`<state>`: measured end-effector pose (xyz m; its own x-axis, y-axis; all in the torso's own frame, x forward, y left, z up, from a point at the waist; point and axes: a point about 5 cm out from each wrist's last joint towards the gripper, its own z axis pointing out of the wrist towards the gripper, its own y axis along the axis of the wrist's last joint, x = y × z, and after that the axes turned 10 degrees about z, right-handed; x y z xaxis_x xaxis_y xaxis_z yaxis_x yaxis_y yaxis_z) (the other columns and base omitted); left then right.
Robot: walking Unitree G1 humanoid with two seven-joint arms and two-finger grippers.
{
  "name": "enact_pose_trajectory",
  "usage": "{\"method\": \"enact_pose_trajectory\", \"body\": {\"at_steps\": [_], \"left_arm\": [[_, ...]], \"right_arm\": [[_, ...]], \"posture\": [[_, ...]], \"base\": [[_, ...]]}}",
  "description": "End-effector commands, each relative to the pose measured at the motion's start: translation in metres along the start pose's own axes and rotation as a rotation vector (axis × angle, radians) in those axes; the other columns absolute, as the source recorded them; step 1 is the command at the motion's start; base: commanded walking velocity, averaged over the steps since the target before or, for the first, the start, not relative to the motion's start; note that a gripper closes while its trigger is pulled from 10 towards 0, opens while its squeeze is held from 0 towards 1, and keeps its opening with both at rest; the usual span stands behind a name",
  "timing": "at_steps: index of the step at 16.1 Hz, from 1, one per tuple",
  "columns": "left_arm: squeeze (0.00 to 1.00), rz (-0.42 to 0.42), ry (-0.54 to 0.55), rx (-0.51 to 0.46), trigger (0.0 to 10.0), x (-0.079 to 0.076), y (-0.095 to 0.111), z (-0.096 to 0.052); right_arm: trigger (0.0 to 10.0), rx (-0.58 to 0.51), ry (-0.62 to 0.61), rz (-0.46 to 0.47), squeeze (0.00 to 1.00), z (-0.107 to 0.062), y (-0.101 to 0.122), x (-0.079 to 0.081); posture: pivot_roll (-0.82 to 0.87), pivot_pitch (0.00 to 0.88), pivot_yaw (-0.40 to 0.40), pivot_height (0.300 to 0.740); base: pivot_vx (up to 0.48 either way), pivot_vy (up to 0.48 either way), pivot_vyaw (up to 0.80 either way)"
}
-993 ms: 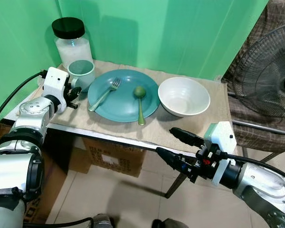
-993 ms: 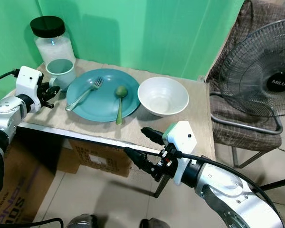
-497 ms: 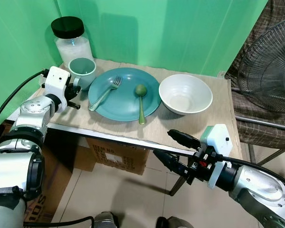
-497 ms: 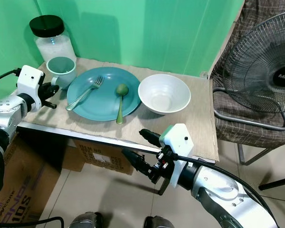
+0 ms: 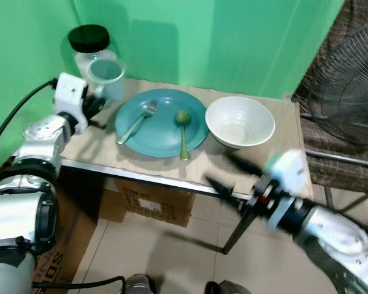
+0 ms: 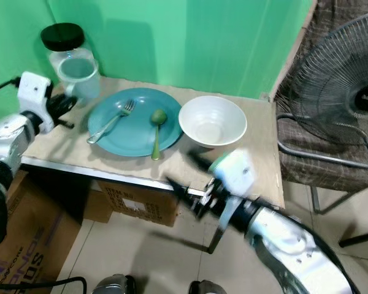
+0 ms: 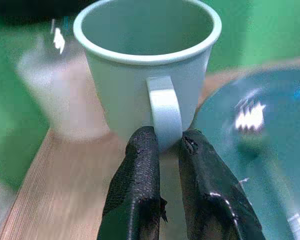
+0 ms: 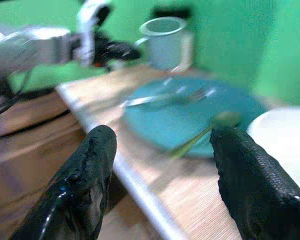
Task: Setting the table
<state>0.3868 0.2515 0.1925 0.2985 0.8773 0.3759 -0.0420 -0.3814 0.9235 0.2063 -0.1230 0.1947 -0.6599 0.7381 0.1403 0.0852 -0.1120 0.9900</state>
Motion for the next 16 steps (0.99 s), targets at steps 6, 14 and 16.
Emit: {"method": "enact_pose_trajectory", "body": {"at_steps": [6,14,16], "left_arm": [[0.00,-0.075,-0.161,-0.458,0.0,-0.034,0.084,0.003],[0.00,-0.110,-0.216,-0.468,2.3,-0.108,0.101,-0.042],[0.00,-0.105,-0.151,-0.421,10.0,-0.114,0.096,-0.047]], "right_arm": [[10.0,-0.104,-0.177,-0.040,0.00,0.000,0.011,-0.021],[10.0,-0.210,-0.447,0.045,0.00,0.003,0.011,-0.032],[10.0,-0.223,-0.524,0.046,0.00,0.000,0.011,-0.037]], "posture": [[-0.01,0.000,0.024,0.740],[0.03,0.000,-0.010,0.740],[0.03,0.000,-0.016,0.740]], "base": [[0.000,0.000,0.00],[0.000,0.000,-0.20],[0.000,0.000,-0.40]]}}
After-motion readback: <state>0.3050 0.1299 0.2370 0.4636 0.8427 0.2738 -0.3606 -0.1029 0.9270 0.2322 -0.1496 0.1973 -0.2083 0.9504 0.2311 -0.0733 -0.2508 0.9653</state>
